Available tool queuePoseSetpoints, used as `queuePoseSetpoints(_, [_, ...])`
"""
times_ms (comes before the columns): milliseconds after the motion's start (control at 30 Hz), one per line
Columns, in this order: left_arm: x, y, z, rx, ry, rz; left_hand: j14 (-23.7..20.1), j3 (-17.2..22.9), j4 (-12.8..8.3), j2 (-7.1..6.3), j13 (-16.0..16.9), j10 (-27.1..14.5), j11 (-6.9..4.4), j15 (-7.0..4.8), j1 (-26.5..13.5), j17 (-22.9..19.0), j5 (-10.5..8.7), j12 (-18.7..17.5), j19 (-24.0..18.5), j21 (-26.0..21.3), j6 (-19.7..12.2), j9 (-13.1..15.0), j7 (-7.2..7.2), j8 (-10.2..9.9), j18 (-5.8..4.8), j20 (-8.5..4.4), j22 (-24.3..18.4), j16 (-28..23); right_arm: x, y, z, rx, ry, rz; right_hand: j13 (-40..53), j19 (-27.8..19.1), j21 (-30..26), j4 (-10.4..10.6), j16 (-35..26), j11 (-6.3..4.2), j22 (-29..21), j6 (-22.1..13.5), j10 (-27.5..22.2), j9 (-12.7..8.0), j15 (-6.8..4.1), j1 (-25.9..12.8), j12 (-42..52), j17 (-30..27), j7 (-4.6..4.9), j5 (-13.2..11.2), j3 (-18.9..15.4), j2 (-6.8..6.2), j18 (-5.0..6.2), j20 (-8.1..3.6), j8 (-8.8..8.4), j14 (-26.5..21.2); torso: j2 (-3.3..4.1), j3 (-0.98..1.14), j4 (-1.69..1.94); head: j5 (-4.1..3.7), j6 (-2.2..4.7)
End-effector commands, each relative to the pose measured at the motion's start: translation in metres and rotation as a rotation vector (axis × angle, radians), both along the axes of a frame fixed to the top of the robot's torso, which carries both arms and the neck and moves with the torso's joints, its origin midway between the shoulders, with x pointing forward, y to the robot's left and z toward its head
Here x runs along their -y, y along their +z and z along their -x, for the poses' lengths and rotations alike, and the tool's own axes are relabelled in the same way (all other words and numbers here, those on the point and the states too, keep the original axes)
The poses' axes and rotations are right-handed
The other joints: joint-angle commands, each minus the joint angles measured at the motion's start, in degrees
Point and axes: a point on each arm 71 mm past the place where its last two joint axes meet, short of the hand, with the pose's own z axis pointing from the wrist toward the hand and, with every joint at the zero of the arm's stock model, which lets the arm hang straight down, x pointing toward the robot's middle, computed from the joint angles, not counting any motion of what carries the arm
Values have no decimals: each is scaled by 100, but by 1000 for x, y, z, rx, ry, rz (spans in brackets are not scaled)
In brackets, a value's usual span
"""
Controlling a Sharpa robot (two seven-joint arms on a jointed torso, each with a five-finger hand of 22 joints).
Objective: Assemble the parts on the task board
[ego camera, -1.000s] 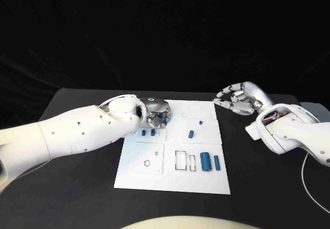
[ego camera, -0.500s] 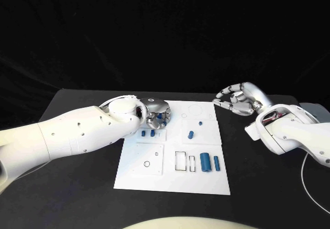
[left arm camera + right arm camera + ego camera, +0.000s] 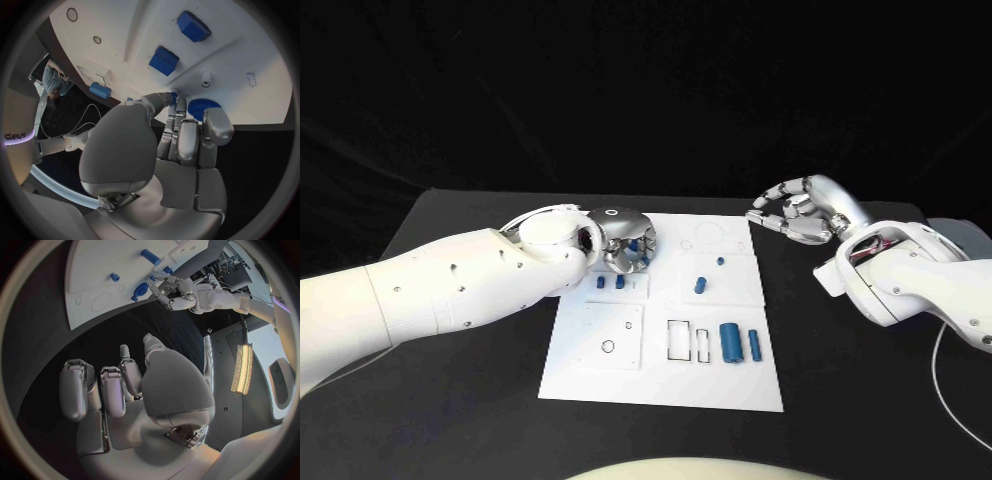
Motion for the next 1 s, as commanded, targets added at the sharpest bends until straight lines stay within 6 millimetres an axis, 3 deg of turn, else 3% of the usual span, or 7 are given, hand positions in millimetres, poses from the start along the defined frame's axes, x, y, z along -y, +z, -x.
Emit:
queuePoseSetpoints(33, [0,7,3,15,-3,51,20,13,16,0,-9,49,-4,-1,-80,-21,-36,-29,7,38,37,-7,4,-27,-65,13,4,32,0,0,0,2,13,7,115,57,-24,-8,-27,-3,804,-25,-18,8,-50,25,-4,543,-3,37,-30,20,56,-33,20,378,-4,1,4,-4,9])
queuePoseSetpoints(367, [-17,18,9,18,22,85,24,13,13,-3,-11,61,-6,-1,-84,-11,-35,-40,9,42,44,-8,4,-30,-66,13,8,37,1,0,0,2,10,8,115,57,-24,-8,-27,-3,804,-25,-18,8,-50,25,-4,543,-3,37,-30,20,56,-33,20,378,-3,4,7,14,16])
queuePoseSetpoints(800, [-53,16,7,-20,92,59,23,12,6,-11,-14,78,-7,-2,-88,-17,-34,-59,10,45,52,-10,3,-36,-66,12,12,36,2,0,1,0,8,9,115,57,-24,-8,-27,-3,804,-25,-18,8,-50,25,-4,543,-3,37,-30,20,56,-33,20,378,2,1,2,22,7])
queuePoseSetpoints(1000, [-60,14,6,-30,109,53,22,13,5,-12,-15,81,-7,-2,-89,-22,-34,-63,11,47,53,-10,2,-38,-67,12,15,34,2,0,1,0,8,9,115,57,-24,-8,-27,-3,804,-25,-18,8,-50,25,-4,543,-3,37,-30,20,56,-33,20,378,0,-1,1,24,0])
